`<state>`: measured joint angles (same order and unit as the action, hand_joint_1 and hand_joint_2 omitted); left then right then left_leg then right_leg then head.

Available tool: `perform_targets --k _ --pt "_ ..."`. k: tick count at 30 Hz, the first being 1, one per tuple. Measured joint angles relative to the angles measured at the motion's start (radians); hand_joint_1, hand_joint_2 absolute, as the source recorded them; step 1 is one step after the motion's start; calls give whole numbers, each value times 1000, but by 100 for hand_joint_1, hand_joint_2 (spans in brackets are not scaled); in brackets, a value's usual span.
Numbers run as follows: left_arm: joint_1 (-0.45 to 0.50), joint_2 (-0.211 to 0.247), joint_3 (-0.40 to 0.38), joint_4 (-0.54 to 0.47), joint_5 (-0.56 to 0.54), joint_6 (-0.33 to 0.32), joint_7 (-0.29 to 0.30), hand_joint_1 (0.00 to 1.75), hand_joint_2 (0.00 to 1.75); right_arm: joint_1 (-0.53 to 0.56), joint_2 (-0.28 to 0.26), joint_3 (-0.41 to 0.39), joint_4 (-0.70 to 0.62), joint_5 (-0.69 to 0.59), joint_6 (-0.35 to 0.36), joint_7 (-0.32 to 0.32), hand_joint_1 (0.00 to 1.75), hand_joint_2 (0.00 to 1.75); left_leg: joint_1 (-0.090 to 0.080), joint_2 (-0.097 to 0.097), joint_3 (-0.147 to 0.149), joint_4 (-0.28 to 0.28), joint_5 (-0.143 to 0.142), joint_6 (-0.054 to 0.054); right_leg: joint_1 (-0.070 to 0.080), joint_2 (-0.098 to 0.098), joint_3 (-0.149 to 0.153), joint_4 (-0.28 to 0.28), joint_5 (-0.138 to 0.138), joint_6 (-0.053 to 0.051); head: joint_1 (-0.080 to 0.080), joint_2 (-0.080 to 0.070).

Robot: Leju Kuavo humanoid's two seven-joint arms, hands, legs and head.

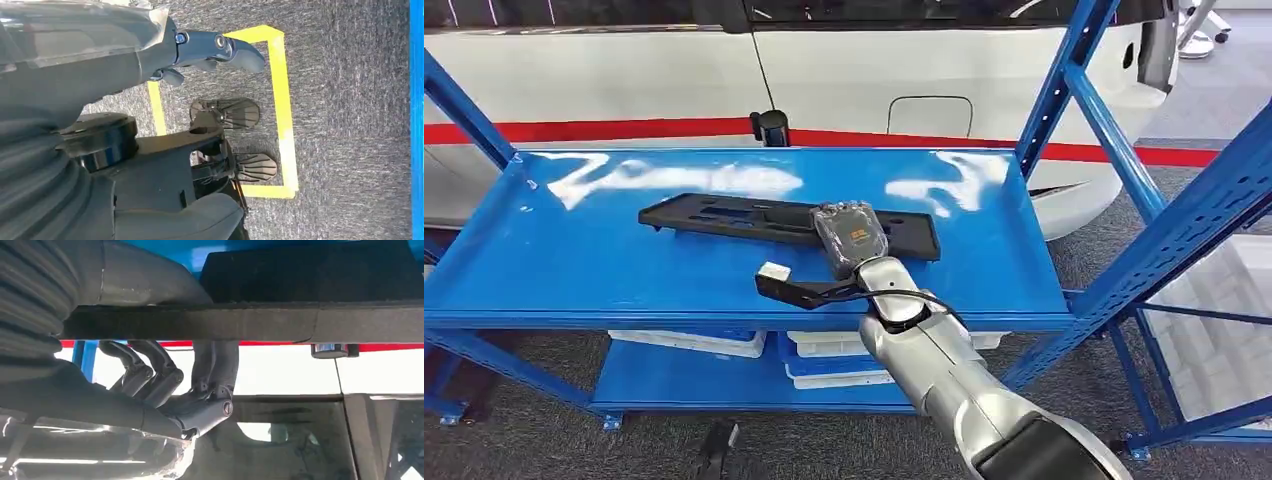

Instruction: Take the parts from the cabinet and place them on the table.

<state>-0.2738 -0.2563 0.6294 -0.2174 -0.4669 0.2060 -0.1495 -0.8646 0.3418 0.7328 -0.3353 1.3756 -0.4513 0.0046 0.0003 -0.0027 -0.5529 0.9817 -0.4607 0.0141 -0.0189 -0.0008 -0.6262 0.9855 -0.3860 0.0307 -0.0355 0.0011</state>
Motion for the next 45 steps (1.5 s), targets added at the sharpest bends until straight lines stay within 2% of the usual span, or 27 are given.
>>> perform_targets --k 7,11,29,38,45 --pt "25 32 -3 0 10 -89 -57 0 175 0 5 10 0 -59 -7 -3 175 175 0 0 0 0 0 0 0 0 0 0 0 0 0 0" --pt "24 40 -2 2 31 -80 -40 0 175 0 -1 12 0 -76 -21 -28 175 175 0 0 0 0 0 0 0 0 0 0 0 0 0 0" --pt "21 44 1 4 51 -89 -40 0 175 2 -3 15 0 -86 -25 -34 175 175 0 0 0 0 0 0 0 0 0 0 0 0 0 0" --pt "22 47 2 5 52 -83 -41 0 175 1 -10 13 0 -108 -87 -25 175 175 0 0 0 0 0 0 0 0 0 0 0 0 0 0" --pt "22 50 2 6 49 -79 -34 0 175 -8 -21 -18 -18 -143 -152 -39 175 175 0 0 0 0 0 0 0 0 0 0 0 0 0 0"
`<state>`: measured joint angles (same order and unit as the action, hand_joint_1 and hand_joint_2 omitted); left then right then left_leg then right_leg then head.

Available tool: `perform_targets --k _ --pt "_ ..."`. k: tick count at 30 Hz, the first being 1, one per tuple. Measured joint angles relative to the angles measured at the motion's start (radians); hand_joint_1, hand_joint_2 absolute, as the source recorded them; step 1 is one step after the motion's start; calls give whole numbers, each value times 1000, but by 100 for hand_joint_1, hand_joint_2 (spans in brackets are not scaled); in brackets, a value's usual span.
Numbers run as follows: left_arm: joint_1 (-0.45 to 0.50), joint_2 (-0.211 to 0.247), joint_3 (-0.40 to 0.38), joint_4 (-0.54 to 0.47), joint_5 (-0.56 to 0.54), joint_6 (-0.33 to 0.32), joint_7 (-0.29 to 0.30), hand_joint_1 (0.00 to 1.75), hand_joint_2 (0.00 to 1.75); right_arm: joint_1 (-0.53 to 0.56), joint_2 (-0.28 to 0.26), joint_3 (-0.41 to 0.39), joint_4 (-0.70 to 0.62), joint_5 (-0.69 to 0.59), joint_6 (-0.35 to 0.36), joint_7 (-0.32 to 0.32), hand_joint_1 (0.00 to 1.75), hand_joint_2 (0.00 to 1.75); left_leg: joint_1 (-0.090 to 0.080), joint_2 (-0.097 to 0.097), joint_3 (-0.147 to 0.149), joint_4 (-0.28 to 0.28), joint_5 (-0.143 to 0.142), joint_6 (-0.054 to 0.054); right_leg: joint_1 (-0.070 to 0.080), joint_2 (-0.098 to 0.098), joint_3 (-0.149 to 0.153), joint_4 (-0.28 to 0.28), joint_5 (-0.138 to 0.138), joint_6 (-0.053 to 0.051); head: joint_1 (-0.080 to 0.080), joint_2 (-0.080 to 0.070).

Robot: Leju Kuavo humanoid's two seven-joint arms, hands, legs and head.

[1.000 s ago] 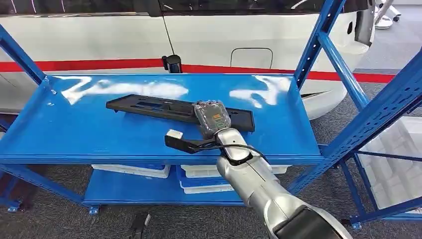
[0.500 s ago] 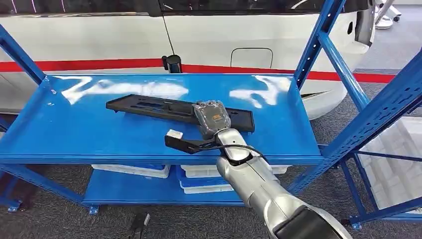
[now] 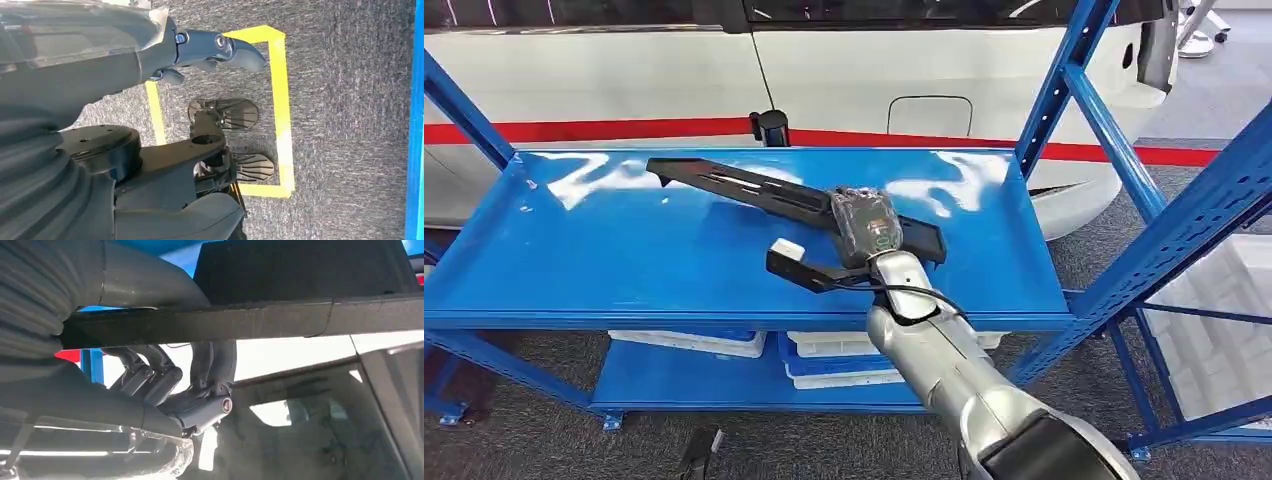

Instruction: Take the parts from the cabinet and place them on the table.

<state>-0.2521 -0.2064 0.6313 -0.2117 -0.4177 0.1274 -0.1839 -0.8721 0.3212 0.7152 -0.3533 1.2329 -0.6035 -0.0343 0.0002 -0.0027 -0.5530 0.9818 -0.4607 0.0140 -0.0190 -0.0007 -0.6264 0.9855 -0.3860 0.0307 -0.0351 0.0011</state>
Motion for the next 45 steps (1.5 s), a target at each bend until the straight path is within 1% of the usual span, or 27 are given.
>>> perform_targets --k 9,17,20,24,29,37,45 --pt "0 2 9 1 0 1 6 0 175 -5 -3 -34 -32 -30 -58 -14 175 175 0 0 0 0 0 0 0 0 0 0 0 0 0 0" --pt "5 3 24 3 10 6 6 0 175 -6 -14 -74 -90 -53 -85 -40 175 175 0 0 0 0 0 0 0 0 0 0 0 0 0 0" --pt "8 3 26 4 14 6 6 0 175 2 -21 -97 -144 -59 -87 -57 175 175 0 0 0 0 0 0 0 0 0 0 0 0 0 0" --pt "9 3 28 5 17 6 6 0 175 4 -30 -115 -183 -61 -87 -64 175 175 0 0 0 0 0 0 0 0 0 0 0 0 0 0" --pt "12 3 39 5 21 -1 5 0 175 28 -34 -152 -262 -61 -87 -101 175 175 0 0 0 0 0 0 0 0 0 0 0 0 0 0" --pt "19 5 42 5 21 -14 -6 0 175 68 -56 -167 -406 -70 -83 -91 175 175 0 0 0 0 0 0 0 0 0 0 0 0 0 0" --pt "22 7 42 5 21 -23 -9 0 175 89 -72 -167 -466 -73 -83 -89 175 175 0 0 0 0 0 0 0 0 0 0 0 0 0 0"
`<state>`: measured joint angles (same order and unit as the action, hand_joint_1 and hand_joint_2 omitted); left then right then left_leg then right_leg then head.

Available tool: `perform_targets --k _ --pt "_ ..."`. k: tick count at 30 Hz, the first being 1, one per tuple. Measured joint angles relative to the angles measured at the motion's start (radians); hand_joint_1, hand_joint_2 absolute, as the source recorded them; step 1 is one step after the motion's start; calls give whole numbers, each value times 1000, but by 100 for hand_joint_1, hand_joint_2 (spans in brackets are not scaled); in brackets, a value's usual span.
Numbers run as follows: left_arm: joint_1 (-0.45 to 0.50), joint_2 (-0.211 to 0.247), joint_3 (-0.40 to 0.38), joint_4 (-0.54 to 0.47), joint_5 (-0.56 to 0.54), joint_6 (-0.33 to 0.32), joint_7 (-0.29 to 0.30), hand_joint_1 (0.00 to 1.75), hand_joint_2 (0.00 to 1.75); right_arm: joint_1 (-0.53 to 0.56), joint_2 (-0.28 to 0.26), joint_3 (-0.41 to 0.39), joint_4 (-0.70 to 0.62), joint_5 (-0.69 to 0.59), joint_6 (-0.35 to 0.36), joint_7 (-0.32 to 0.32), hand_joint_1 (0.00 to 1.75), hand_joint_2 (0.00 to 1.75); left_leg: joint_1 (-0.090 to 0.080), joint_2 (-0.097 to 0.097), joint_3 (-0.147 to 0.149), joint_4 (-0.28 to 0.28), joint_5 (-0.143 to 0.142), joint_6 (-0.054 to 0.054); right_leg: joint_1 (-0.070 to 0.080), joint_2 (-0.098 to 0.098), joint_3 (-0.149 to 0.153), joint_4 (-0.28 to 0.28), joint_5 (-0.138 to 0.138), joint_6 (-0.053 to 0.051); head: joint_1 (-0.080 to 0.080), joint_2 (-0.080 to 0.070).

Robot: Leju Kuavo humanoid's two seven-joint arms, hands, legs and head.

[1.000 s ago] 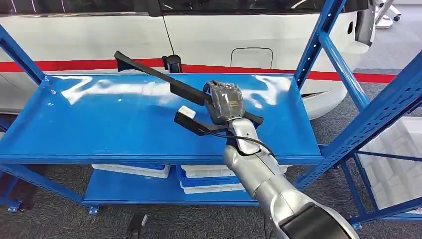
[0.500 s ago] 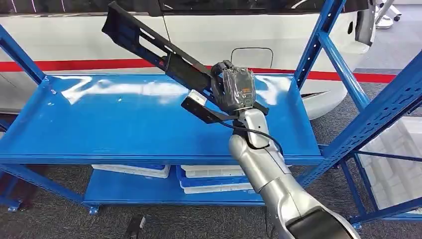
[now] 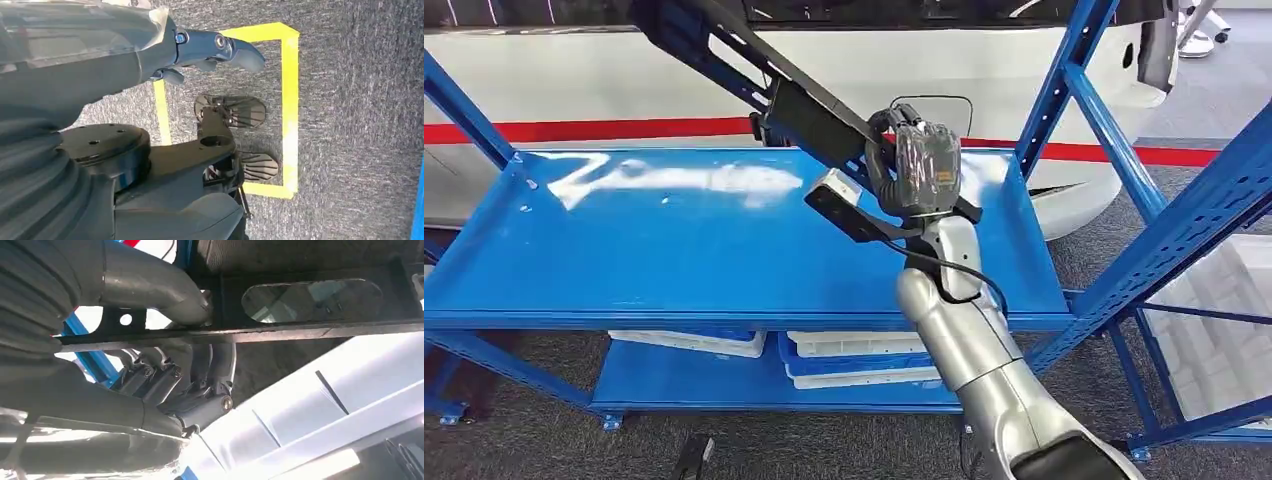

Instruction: Take the parts from the cabinet and place them on the table.

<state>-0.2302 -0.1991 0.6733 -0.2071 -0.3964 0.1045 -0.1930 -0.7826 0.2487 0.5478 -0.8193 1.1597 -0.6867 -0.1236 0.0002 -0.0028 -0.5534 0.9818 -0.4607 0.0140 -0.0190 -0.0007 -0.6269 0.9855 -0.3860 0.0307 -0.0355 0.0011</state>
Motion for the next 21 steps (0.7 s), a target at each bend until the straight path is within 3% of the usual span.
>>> perform_targets --k 2,3,4,5,6,7,9,10,11,12,13,15,16,18,19,20,21 --pt "1 0 0 0 2 -3 0 0 175 2 -3 0 -8 -3 0 2 175 175 0 0 0 0 0 0 0 0 0 0 0 0 0 0" --pt "1 3 1 0 3 -7 0 0 175 5 -6 0 -20 -8 2 4 175 175 -3 -1 -3 10 0 11 -10 -1 1 -6 9 11 -2 0" --pt "1 3 1 0 3 -8 -1 0 175 6 -6 0 -23 -10 2 5 175 175 -3 0 -4 9 0 12 -10 -1 1 -7 10 11 -3 0" --pt "1 4 1 0 5 -10 -1 0 175 6 -7 0 -35 -12 2 8 175 175 -3 1 1 -9 11 22 -4 0 4 -17 17 20 -5 0" --pt "1 3 1 0 6 -11 -1 0 175 7 -11 0 -42 -15 2 8 175 175 10 8 11 -29 27 26 -5 0 -8 -6 5 16 -4 0" --pt "0 3 1 0 8 -12 -1 0 175 6 -13 0 -48 -18 3 8 175 175 9 9 13 -39 34 34 -3 0 -25 34 -25 10 -2 0" --pt "1 3 1 0 9 -14 -1 0 175 10 -21 0 -52 -18 5 8 175 175 10 11 8 -39 37 36 -5 1 -87 187 -92 3 4 0" --pt "3 3 1 0 9 -15 -1 0 175 16 -24 0 -52 -18 5 8 175 175 10 11 5 -38 38 34 -6 1 -121 271 -124 4 4 0" --pt "4 3 1 0 9 -15 -1 0 175 23 -28 0 -53 -19 6 8 175 175 10 11 2 -36 39 32 -7 1 -137 315 -136 10 4 0" --pt "4 3 2 0 9 -15 -1 0 175 29 -31 0 -53 -19 7 9 175 175 11 10 -2 -32 39 31 -11 1 -126 302 -128 18 6 0" --pt "4 2 2 0 9 -16 -1 0 175 31 -33 0 -54 -21 9 9 175 175 13 10 -5 -27 38 28 -14 0 -91 243 -106 29 7 0" --pt "3 2 2 0 10 -19 -1 0 175 31 -34 0 -63 -27 9 9 175 175 20 9 -15 -2 27 10 -24 -2 23 41 -46 53 6 0" --pt "2 5 2 0 10 -19 -1 0 175 31 -36 0 -66 -30 9 9 175 175 15 9 -24 8 21 -1 -17 2 32 32 -64 44 10 0" --pt "2 5 3 0 10 -19 -2 0 175 36 -38 0 -74 -36 9 8 175 175 14 6 -32 17 23 -12 -13 8 27 33 -56 23 4 0" --pt "3 5 4 0 10 -20 -1 0 175 38 -39 0 -76 -38 9 8 175 175 17 6 -33 15 25 -16 -10 8 24 36 -56 18 3 0" --pt "3 5 5 0 10 -20 -1 0 175 40 -40 0 -76 -38 9 8 175 175 19 6 -33 14 28 -19 -9 9 21 37 -55 15 2 0" --pt "3 5 6 0 10 -21 -1 0 175 41 -42 0 -84 -39 9 8 175 175 25 6 -40 21 20 -26 -19 9 19 34 -47 0 2 0"
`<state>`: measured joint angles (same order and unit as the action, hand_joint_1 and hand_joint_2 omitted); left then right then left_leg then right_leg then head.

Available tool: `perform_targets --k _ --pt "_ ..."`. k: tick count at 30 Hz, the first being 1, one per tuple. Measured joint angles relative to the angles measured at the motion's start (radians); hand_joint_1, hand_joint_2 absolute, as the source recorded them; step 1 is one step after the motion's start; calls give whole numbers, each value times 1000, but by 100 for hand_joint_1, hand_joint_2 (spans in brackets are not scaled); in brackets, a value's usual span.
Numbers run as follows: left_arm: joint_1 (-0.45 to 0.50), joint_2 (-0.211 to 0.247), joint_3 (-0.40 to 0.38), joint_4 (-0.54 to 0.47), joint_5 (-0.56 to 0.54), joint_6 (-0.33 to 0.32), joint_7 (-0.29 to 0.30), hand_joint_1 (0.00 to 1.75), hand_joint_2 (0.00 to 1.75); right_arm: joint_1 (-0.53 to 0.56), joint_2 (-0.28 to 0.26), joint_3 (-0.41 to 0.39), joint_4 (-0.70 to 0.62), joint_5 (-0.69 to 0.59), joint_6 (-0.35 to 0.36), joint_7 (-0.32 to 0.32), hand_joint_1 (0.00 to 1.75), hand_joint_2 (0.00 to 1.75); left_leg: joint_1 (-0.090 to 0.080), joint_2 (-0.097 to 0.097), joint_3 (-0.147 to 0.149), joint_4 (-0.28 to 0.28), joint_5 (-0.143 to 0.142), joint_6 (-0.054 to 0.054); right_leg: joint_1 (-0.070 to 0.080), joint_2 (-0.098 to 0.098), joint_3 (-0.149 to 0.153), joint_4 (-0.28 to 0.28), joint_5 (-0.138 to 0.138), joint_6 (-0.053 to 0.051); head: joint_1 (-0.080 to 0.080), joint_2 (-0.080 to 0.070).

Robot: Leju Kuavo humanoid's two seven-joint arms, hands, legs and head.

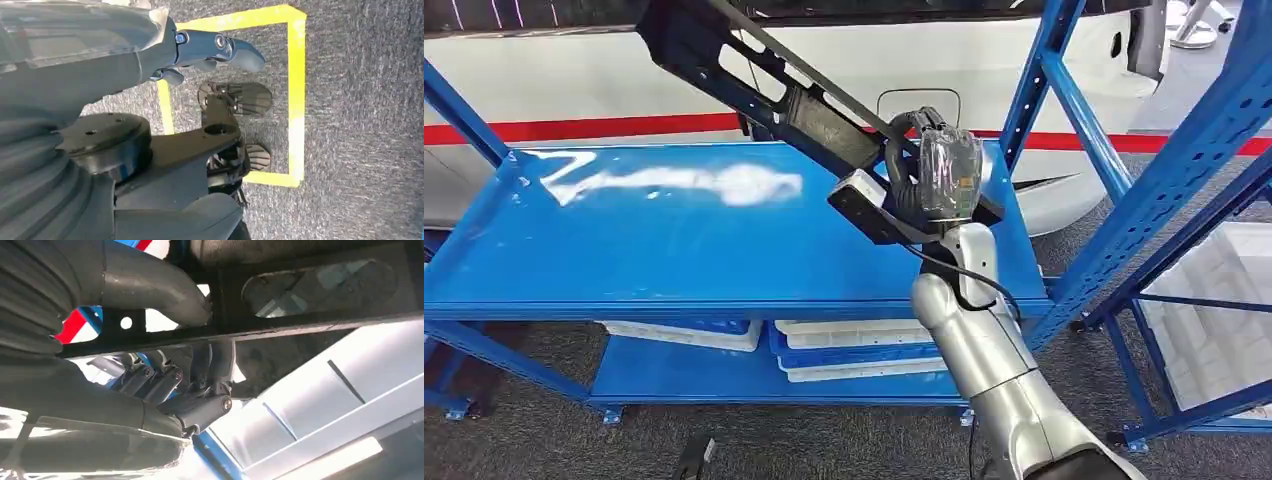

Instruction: Take the parts from the cabinet and place them on the table.

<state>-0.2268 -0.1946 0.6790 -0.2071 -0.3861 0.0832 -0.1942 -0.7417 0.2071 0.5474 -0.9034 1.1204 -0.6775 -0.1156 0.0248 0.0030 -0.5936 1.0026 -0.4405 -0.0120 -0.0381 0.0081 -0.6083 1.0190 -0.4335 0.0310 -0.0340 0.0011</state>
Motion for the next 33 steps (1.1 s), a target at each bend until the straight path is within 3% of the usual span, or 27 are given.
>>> perform_targets --k 1,2,3,5,7,9,10,11,13,14,15,16,17,19,20,21,22,24,25,26,29,30,31,33 --pt "0 0 0 0 0 -1 0 0 175 0 0 0 -6 0 1 0 175 175 0 0 -8 23 -24 -3 2 0 -1 0 1 -2 -2 0" --pt "0 0 0 0 0 -2 0 0 175 0 -1 0 -11 0 2 0 175 175 0 0 -29 77 -64 -6 2 -1 -3 0 3 -11 -7 0" --pt "0 0 0 0 0 -3 0 0 175 1 -1 0 -14 -1 4 0 175 175 0 -1 -67 168 -113 -8 5 -1 -7 0 6 -14 -10 0" --pt "1 0 1 0 0 -3 0 0 175 6 -3 0 -15 -2 5 0 175 175 0 -1 -118 288 -161 -10 11 -1 -15 1 10 -21 -11 0" --pt "3 0 1 0 0 -3 0 0 175 13 -6 0 -16 -3 5 0 175 175 0 -1 -104 268 -137 -4 15 -1 -21 1 16 -26 -11 0" --pt "2 0 1 0 0 -3 0 0 175 15 -6 0 -22 -3 5 0 175 175 -2 -1 -6 103 -57 9 16 -1 -24 1 22 -23 -11 0" --pt "0 1 1 0 0 -3 0 0 175 14 -6 0 -25 -3 5 0 175 175 -4 -1 41 21 -43 17 16 -1 -24 1 24 -20 -12 0" --pt "-2 1 1 0 0 -3 0 0 175 13 -6 0 -30 -3 5 0 175 175 -11 1 43 11 -48 14 27 0 -27 1 29 -12 -11 0" --pt "-1 1 1 0 0 -3 -1 0 175 12 -8 0 -32 -5 5 0 175 175 -18 -4 34 14 -43 21 19 -2 -31 0 35 -3 -10 0" --pt "0 2 2 0 0 -3 -1 0 175 13 -8 0 -32 -5 5 0 175 175 -21 -6 33 15 -39 26 17 -3 -30 -5 40 4 -10 0" --pt "0 2 2 0 0 -3 -1 0 175 13 -8 0 -32 -5 5 0 175 175 -18 -5 32 2 -25 38 21 -3 -31 -7 44 13 -10 0" --pt "-1 2 2 0 0 -4 -1 0 175 13 -10 0 -33 -5 5 0 175 175 -13 0 31 -4 -14 43 17 -5 -48 9 28 12 -8 0" --pt "-1 1 3 0 0 -5 -1 0 175 12 -11 0 -35 -6 5 0 175 175 -14 -1 25 -5 -8 52 19 -5 -66 57 -8 6 -5 0" --pt "-1 1 4 0 0 -6 -1 0 175 15 -13 0 -35 -6 5 0 175 175 -16 0 13 -5 -1 58 19 -5 -127 215 -85 -5 0 0" --pt "0 1 4 0 0 -6 -1 0 175 17 -15 0 -35 -7 5 0 175 175 -17 0 7 -4 2 60 19 -5 -151 280 -108 -4 0 0" --pt "2 1 5 0 0 -7 -1 0 175 22 -18 0 -35 -7 5 0 175 175 -18 -1 2 -4 7 59 19 -5 -156 309 -114 2 2 0" --pt "2 1 5 0 0 -8 -1 0 175 25 -21 0 -35 -8 5 0 175 175 -19 -1 -3 -4 10 59 19 -5 -134 281 -105 8 2 0" --pt "2 1 5 0 0 -10 -1 0 175 25 -22 0 -36 -9 5 0 175 175 -21 -3 -6 -1 13 55 19 -5 -42 136 -60 18 5 0" --pt "2 1 5 0 0 -11 -1 0 175 25 -22 0 -40 -9 5 0 175 175 -21 -3 -6 2 13 54 22 -6 26 23 -33 18 7 0" --pt "2 0 5 0 0 -11 -1 0 175 24 -22 0 -43 -9 5 0 175 175 -28 -2 -12 7 12 48 26 -9 42 -6 -42 3 5 0" --pt "2 0 5 0 0 -14 -1 0 175 27 -23 0 -48 -9 5 1 175 175 -23 0 -18 3 24 29 33 -7 35 -6 -29 -10 4 0" --pt "2 0 5 0 0 -15 -2 0 175 29 -23 0 -53 -10 4 2 175 175 -25 -1 -18 3 26 24 27 -7 34 -15 -22 -19 5 0" --pt "2 1 5 0 0 -15 -2 0 175 30 -23 -1 -58 -10 4 2 175 175 -20 -3 -24 11 13 18 17 -8 36 -19 -16 -25 5 0" --pt "2 1 5 0 0 -16 -3 0 175 32 -23 -1 -71 -10 3 2 175 175 -16 -3 -62 113 -64 3 16 -9 32 -20 -11 -32 -8 0"
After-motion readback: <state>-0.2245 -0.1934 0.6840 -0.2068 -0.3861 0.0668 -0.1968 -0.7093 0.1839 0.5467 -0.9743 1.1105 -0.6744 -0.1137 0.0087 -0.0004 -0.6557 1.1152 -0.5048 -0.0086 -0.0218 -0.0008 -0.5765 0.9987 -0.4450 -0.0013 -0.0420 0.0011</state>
